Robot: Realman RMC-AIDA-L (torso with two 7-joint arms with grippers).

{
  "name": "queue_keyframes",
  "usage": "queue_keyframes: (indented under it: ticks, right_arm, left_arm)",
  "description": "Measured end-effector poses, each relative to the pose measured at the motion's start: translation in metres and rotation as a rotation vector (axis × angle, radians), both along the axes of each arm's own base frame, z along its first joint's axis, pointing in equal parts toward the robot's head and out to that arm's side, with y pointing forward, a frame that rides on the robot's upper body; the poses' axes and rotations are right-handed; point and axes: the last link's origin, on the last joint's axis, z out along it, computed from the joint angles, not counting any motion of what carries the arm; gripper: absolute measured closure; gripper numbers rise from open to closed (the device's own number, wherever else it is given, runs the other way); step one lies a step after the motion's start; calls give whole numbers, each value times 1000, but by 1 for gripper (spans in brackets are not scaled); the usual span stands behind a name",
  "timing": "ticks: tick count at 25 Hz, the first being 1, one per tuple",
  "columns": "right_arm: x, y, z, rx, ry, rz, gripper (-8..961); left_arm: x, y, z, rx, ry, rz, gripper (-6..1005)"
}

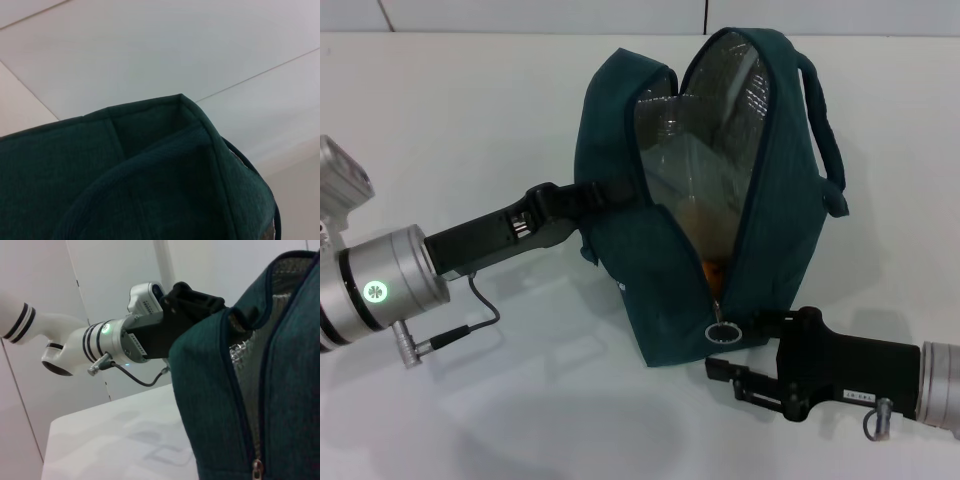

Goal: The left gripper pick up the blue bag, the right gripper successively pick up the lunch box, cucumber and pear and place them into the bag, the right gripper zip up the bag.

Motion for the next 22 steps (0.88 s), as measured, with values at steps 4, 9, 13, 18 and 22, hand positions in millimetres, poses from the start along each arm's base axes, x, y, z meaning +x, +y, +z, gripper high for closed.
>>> queue_keyframes:
  ticks: [4,9,13,18,22]
  right_arm:
    - [-1,0,0,2,1,2,454]
    - [0,2,2,13,9,-9,675]
    - [0,2,2,20,11,-7,724]
    - [1,3,2,25,5,-8,797]
    - [1,3,2,26,4,-7,888]
  left_arm:
    - [0,0,1,2,1,1,962]
    - [-1,1,1,6,2,0,962]
    - [-1,1,1,10,4,-1,963]
    - [-1,1,1,11,4,1,963]
    - [-1,1,1,12,4,2,963]
